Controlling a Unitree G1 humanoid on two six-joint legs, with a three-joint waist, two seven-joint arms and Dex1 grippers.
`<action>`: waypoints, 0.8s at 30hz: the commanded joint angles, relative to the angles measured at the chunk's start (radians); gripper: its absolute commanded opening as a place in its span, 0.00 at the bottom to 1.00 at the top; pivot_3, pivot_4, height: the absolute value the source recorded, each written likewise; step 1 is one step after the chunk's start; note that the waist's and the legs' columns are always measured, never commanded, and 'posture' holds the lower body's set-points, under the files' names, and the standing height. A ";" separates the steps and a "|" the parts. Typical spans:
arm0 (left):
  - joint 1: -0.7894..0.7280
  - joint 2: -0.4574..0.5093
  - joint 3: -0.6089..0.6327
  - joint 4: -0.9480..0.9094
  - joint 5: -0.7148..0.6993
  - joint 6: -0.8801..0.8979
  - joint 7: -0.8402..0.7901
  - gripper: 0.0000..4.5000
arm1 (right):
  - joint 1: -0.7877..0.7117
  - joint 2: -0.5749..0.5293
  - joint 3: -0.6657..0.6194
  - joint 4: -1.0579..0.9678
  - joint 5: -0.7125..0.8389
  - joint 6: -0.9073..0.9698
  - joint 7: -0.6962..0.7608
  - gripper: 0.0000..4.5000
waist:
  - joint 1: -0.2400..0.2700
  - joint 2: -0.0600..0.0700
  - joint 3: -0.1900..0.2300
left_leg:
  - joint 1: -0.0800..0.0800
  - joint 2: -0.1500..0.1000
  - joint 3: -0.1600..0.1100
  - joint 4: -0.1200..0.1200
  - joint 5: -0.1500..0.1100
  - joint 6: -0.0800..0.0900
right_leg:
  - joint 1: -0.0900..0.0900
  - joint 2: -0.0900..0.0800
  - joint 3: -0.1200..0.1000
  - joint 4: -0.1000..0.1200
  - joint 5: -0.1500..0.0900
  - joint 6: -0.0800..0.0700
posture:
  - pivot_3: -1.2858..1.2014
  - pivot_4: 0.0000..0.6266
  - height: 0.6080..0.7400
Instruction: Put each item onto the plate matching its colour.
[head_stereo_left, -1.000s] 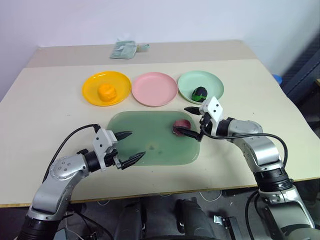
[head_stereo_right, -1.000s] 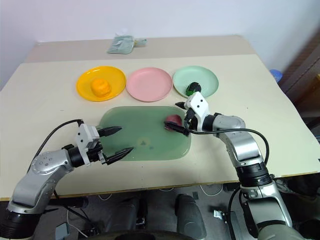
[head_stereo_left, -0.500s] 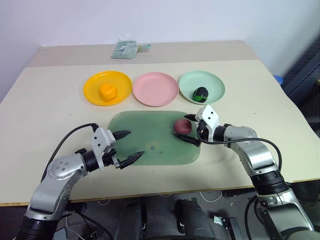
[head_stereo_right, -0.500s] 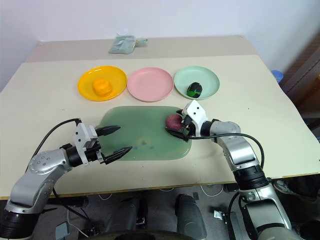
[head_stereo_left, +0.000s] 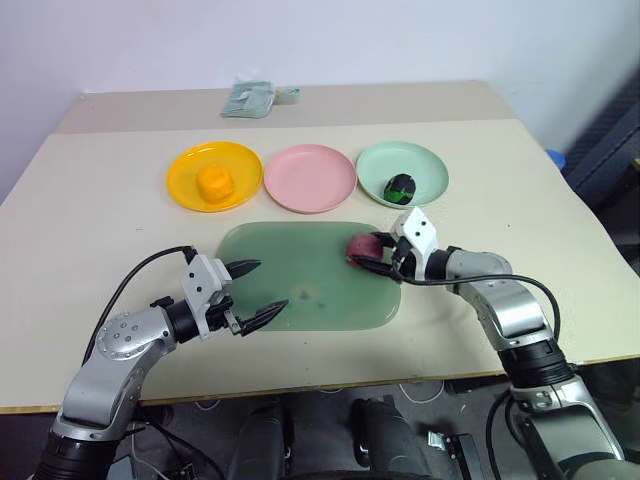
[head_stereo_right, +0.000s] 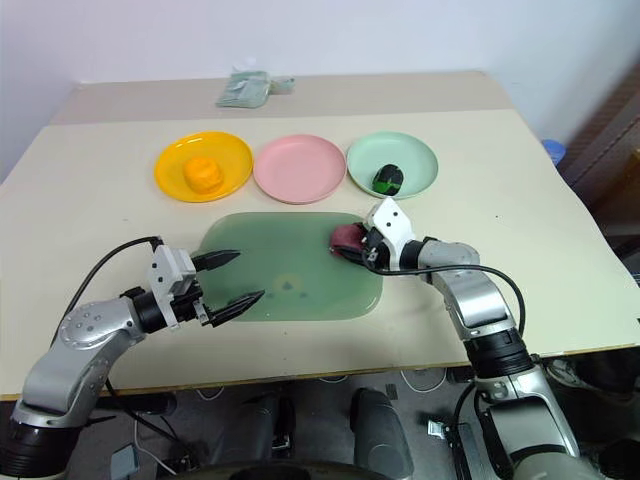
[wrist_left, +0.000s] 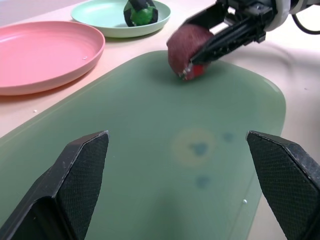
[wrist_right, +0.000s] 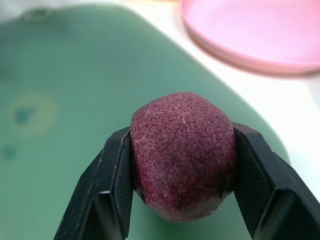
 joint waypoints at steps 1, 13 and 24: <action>-0.027 -0.015 0.063 0.009 0.014 -0.023 0.065 1.00 | -0.127 0.076 -0.031 0.000 0.017 0.015 -0.075 0.45 | -0.002 0.000 0.000 | 0.000 0.000 0.000 0.000 0.000 0.000 | 0.000 0.000 0.000 0.000 0.000 0.000 | 0.52 0.24 1.00; 0.017 -0.047 0.133 -0.018 0.024 -0.010 0.191 1.00 | -0.621 0.355 -0.035 0.859 -0.147 -0.201 -0.372 0.45 | 0.000 0.000 0.000 | -0.001 0.000 0.001 -0.001 0.000 -0.001 | -0.001 -0.001 0.000 0.002 0.001 0.001 | 0.52 0.24 1.00; 0.077 -0.063 0.137 -0.075 0.023 0.000 0.220 1.00 | -0.716 0.368 -0.106 1.080 -0.154 -0.400 -0.337 1.00 | -0.027 0.001 0.000 | -0.001 0.001 0.000 -0.001 0.001 -0.001 | -0.002 -0.001 0.000 0.002 0.001 0.001 | 0.52 0.24 1.00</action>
